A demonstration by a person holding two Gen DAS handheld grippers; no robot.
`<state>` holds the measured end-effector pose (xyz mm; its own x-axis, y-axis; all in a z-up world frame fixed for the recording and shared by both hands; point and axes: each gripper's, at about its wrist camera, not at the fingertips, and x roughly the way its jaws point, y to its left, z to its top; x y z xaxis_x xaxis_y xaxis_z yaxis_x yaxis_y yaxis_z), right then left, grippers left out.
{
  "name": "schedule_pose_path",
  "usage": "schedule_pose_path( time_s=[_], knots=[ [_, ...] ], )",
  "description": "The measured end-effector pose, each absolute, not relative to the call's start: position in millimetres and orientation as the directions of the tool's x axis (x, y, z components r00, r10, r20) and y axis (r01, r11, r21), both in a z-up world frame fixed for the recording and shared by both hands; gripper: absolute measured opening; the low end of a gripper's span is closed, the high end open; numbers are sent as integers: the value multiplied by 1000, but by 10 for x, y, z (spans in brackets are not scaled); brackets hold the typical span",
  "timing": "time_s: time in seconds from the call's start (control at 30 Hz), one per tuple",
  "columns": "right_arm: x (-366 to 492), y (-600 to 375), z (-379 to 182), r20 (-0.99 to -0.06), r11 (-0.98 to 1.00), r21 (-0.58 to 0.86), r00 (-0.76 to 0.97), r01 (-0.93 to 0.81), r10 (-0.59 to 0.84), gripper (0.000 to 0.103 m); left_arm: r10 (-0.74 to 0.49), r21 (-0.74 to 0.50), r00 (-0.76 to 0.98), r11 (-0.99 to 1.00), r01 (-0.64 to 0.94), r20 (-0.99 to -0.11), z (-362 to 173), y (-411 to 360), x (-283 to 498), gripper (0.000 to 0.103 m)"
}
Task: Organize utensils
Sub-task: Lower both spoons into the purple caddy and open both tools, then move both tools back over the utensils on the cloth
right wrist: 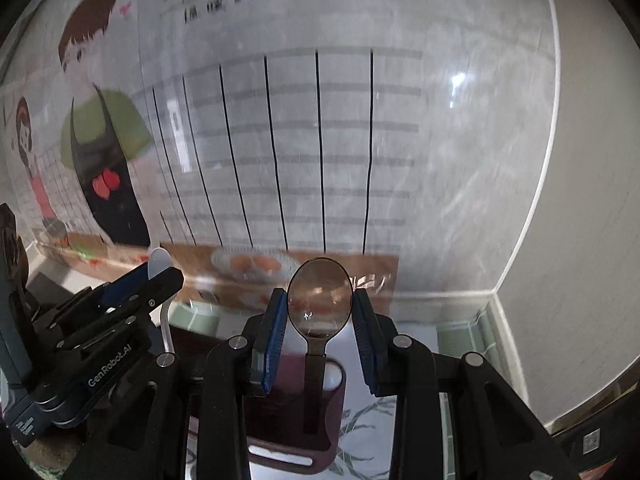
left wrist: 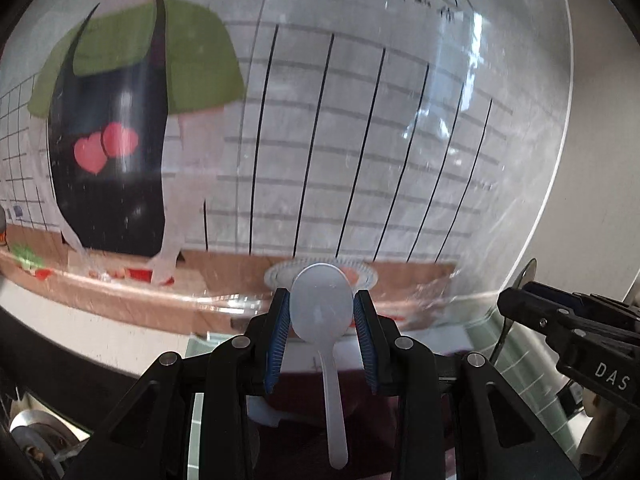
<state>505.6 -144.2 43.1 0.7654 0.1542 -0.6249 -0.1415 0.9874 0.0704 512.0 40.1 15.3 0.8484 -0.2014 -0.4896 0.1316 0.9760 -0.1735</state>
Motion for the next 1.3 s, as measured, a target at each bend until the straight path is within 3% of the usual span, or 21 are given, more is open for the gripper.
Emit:
schedule_pose_path(
  time_s=[0.3,0.4,0.43,0.63,0.87,1.13,1.3],
  knots=[
    [4992,-1435,100,-683,985,80,711,-156,168,32,-176,-138,832,983,121,-526,-28,380,5023,39],
    [4956,-1436,118,-689,985,83,706,-151,166,51,-190,-152,834,980,128,-518,15,411,4971,56],
    [4924,-1438,140,-683,987,76,714,-145,157,54,-189,-154,833,980,126,-519,37,426,4952,56],
    [4616,-1513,329,-675,986,73,720,-152,161,55,-163,-166,836,982,88,-523,295,554,4699,57],
    [3884,-1537,419,-706,963,66,670,-260,230,58,-151,-149,795,986,77,-587,499,690,3997,57],
    [2966,-1254,39,-819,875,75,471,-478,328,58,-148,-127,733,988,85,-664,346,925,3032,57],
    [2280,-944,-345,-875,771,75,329,-633,355,58,-84,-128,709,992,-9,-700,185,1283,2592,57]
  ],
)
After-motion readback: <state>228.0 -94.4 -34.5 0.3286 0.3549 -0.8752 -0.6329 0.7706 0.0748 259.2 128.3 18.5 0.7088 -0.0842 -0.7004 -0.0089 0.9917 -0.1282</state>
